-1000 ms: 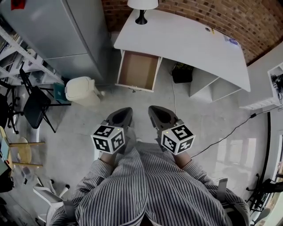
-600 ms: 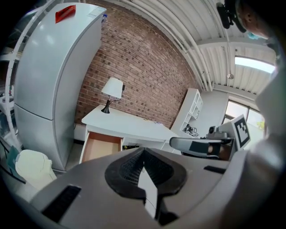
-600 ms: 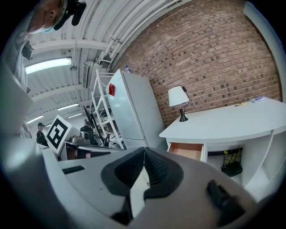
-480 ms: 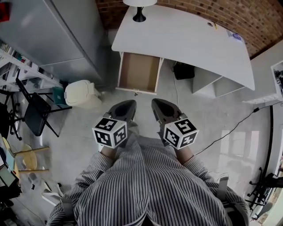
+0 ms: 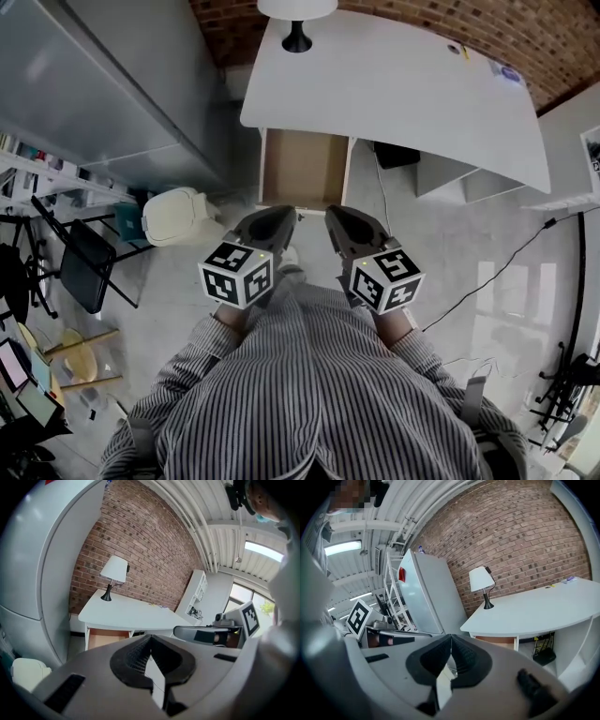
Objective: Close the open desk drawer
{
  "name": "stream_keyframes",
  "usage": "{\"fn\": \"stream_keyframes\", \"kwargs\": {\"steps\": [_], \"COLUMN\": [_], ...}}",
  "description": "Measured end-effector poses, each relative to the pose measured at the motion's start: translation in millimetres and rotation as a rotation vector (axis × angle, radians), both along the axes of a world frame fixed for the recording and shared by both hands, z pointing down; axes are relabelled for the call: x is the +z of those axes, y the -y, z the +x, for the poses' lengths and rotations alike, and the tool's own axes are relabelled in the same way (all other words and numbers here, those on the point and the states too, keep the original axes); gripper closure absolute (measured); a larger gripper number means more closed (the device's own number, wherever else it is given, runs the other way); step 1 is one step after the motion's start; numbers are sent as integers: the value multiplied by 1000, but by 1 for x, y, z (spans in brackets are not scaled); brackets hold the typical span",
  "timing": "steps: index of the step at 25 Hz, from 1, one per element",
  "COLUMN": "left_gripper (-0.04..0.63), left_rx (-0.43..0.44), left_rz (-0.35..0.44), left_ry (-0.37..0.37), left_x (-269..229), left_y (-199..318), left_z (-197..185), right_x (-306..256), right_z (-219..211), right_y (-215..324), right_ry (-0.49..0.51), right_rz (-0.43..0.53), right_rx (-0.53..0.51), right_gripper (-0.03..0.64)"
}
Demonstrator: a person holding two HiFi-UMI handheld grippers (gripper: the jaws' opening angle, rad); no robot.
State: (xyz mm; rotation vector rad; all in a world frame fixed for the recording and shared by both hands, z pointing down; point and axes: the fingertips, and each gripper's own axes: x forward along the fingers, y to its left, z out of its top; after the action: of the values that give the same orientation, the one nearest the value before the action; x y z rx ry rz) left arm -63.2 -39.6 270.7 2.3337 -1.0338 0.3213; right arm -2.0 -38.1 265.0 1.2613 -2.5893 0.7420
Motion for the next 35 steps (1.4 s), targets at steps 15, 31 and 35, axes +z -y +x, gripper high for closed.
{"fn": "stream_keyframes", "kwargs": {"steps": [15,31,35], "left_gripper": [583,583,583], "left_rx": [166,213,202], "left_rz": [8,-87,-92], "left_ry": [11,-62,-67], "left_x": [14,41,45], "left_y": [71,72,69], "left_z": [-14,6,14], "right_x": [16,43,49], "right_z": [-23,-11,-3], "right_y": [63,53,49], "right_ry": [-52,-56,-61], "right_rz": [-16,-107,-131], "right_rx": [132,175,168], "right_gripper": [600,600,600]}}
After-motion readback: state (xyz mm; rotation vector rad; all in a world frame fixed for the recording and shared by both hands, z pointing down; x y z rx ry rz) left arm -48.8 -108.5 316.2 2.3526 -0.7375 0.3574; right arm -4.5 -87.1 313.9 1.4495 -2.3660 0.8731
